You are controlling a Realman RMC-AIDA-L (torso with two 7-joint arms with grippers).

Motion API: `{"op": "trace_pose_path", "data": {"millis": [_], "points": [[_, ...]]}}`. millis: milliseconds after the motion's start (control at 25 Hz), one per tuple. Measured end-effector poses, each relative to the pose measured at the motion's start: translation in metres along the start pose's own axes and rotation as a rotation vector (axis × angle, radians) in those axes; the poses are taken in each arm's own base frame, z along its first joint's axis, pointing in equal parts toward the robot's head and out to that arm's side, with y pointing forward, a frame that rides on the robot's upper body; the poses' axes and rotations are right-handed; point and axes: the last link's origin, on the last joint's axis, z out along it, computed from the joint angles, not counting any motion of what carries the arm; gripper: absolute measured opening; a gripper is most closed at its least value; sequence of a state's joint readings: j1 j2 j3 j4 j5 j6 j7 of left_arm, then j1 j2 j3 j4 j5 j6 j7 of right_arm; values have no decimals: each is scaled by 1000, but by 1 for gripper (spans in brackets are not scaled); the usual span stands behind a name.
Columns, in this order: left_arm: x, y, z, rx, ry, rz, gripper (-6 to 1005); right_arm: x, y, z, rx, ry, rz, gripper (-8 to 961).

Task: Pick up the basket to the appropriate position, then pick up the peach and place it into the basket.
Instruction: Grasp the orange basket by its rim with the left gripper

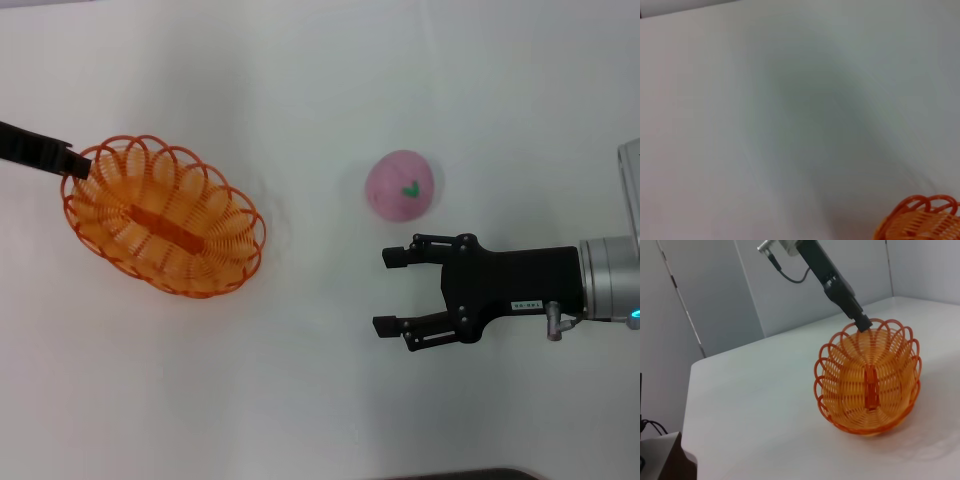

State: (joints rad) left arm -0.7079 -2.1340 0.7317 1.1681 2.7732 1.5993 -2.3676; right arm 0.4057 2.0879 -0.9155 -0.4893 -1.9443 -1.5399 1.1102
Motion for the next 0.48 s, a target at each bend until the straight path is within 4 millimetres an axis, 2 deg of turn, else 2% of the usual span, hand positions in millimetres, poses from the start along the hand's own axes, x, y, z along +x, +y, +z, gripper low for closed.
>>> {"op": "trace_pose_path", "data": {"millis": [480], "points": [[-21,-9,-17,-143,94,-264,40,1,-1,-5,22,-18,10,914]]}}
